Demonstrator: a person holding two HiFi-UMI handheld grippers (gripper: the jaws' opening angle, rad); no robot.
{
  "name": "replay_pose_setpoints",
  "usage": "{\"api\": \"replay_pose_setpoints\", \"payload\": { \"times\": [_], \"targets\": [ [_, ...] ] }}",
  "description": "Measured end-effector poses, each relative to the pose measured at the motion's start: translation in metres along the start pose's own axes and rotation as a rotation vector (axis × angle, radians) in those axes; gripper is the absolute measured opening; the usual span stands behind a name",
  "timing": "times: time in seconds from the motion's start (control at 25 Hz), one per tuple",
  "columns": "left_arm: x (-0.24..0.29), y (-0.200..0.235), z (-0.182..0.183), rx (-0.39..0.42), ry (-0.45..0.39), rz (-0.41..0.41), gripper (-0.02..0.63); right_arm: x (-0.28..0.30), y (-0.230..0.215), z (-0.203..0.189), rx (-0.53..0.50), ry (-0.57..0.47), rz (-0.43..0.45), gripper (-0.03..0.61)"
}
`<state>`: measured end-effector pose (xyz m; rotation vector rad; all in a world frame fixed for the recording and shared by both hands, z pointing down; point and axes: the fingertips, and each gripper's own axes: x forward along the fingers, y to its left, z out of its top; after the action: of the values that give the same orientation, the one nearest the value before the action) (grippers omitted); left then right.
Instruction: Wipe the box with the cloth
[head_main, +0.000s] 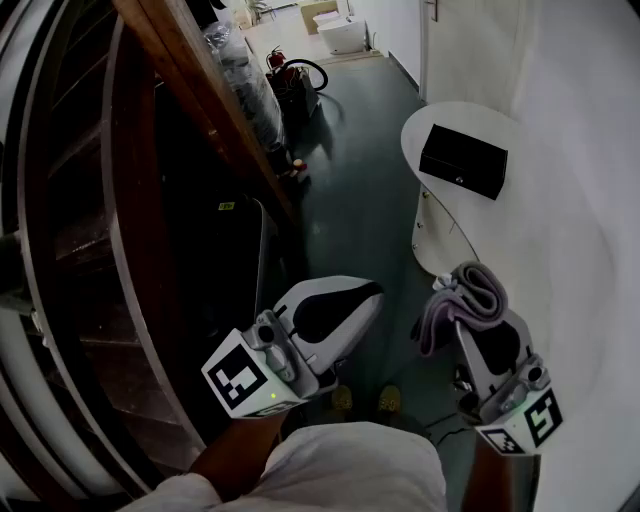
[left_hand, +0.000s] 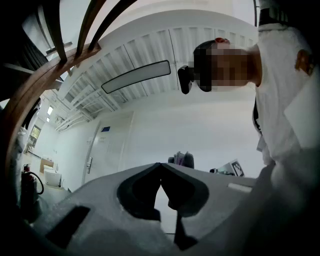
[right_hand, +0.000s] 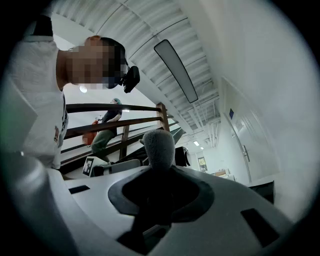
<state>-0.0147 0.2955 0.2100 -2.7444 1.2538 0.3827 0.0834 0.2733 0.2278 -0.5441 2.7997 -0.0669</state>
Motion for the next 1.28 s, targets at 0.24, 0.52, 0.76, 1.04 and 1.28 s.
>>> {"api": "replay_pose_setpoints", "payload": {
  "times": [0.24,0.52,0.76,1.04,1.28],
  "targets": [
    [0.01,0.005,-0.006,-0.002,-0.003,0.005,0.015,-0.002,-0.012,-0.001,-0.003,-0.005,-0.006,0.098],
    [0.04,0.017,-0.015,0.013,-0.005,0.02,0.015,-0.008,-0.044,0.003,-0.017,-0.009,-0.027,0.098],
    [0.066,0.029,-0.03,0.016,0.011,0.047,0.015,-0.012,-0.069,0.004,-0.05,-0.002,-0.026,0.098],
    [0.084,0.044,-0.036,0.027,0.015,0.076,0.015,-0.007,-0.095,0.003,-0.081,0.013,-0.067,0.098],
    [0.098,0.061,-0.039,0.036,0.008,0.067,0.015,0.007,-0.112,-0.005,-0.097,0.035,-0.072,0.098]
  ]
}}
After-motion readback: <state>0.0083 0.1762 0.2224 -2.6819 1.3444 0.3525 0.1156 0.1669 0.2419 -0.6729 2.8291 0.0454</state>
